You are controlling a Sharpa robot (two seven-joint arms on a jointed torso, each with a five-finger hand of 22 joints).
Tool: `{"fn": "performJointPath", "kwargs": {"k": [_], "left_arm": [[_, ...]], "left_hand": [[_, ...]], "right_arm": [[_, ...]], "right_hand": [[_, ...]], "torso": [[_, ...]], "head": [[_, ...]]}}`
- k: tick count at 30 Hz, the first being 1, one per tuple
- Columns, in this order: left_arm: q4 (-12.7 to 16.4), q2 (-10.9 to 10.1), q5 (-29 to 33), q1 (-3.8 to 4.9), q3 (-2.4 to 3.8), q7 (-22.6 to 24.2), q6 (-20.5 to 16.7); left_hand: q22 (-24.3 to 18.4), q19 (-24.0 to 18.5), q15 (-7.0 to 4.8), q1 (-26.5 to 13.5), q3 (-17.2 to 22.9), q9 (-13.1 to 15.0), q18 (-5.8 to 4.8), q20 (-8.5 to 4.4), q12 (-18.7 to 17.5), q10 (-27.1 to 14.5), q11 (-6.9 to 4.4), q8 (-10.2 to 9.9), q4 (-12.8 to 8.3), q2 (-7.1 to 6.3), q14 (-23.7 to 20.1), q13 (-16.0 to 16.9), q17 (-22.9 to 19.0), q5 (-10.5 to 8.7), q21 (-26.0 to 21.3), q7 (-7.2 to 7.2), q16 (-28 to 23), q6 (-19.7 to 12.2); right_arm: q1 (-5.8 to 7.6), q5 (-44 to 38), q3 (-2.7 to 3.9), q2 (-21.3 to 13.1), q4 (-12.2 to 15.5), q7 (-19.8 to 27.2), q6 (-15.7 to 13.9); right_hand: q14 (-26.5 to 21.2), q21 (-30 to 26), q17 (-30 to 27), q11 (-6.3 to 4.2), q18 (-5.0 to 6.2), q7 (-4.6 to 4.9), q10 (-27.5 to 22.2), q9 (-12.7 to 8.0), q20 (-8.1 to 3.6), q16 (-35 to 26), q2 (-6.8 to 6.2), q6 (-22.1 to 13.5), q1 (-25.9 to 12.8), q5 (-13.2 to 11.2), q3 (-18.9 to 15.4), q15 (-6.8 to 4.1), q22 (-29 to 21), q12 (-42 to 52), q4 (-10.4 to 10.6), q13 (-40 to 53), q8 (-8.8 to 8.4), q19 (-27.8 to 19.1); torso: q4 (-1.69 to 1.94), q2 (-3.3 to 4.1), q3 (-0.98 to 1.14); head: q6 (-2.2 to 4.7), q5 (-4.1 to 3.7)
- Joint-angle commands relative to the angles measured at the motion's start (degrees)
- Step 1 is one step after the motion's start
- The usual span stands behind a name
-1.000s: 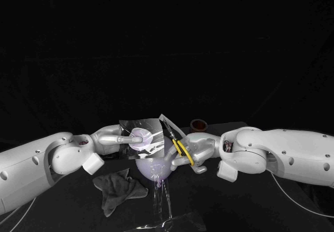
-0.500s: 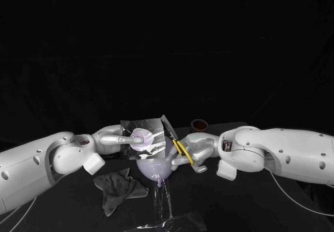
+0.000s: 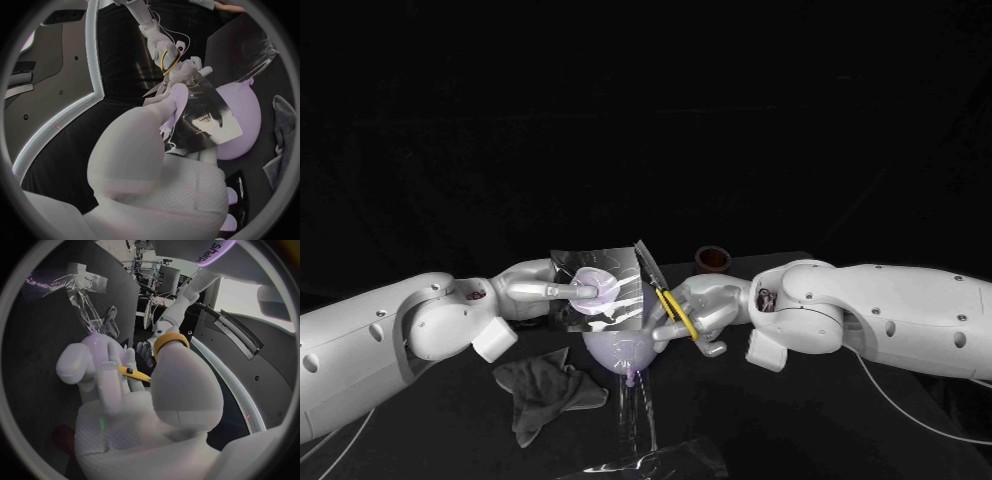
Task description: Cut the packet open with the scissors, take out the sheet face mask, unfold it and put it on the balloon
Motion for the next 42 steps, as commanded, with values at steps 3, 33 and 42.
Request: {"fn": "performJointPath", "kwargs": {"k": [3,33,42], "left_arm": [[0.1,0.2,-0.4,0.05,0.06,-0.2,1.0],[0.1,0.2,-0.7,0.05,0.06,-0.7,0.9],[0.0,0.0,-0.1,0.05,0.05,-0.2,0.4]], "left_hand": [[-0.1,0.3,-0.4,-0.1,-0.1,7.2,0.73,-0.33,0.2,0.3,-0.06,0.2,-0.4,0.49,-0.1,0.1,0.1,0.19,0.3,-0.06,-0.2,0.3],[0.0,0.3,-0.4,-0.2,0.0,7.3,0.71,-0.33,0.2,0.3,-0.06,0.1,-0.5,0.49,-0.1,0.1,0.1,0.19,0.3,-0.07,-0.2,0.3],[0.0,0.2,-0.4,-0.3,0.0,7.4,0.7,-0.34,0.2,0.3,-0.06,0.1,-0.6,0.48,-0.1,0.1,0.1,0.19,0.4,-0.07,-0.2,0.4]], "right_arm": [[0.08,-0.4,0.05,0.3,0.2,0.3,0.6],[0.68,2.3,0.1,0.8,-0.5,3.0,-8.6],[0.69,3.6,0.09,-0.5,-0.7,5.6,-15.5]], "right_hand": [[2.3,-0.2,0.0,-0.3,0.72,13.14,1.0,0.0,0.27,0.4,1.38,-17.8,-0.1,-0.1,1.0,0.32,0.6,0.4,0.1,-0.6,0.81,0.1],[4.4,16.0,8.2,-11.87,-2.15,1.46,27.5,4.7,-7.73,5.6,15.54,12.5,5.9,-0.8,1.9,-8.84,7.9,41.7,-1.2,31.0,21.22,6.3],[5.1,21.8,11.8,-14.37,-3.37,-2.08,28.2,10.4,-10.09,7.2,23.21,16.0,9.3,-0.5,4.2,-11.35,10.7,71.2,-1.3,61.0,27.06,8.5]], "torso": [[0.0,-0.02,0.0],[0.02,-0.02,-0.07],[0.0,-0.05,-0.11]], "head": [[-0.01,-0.04],[-0.2,0.0],[-0.05,-0.1]]}}
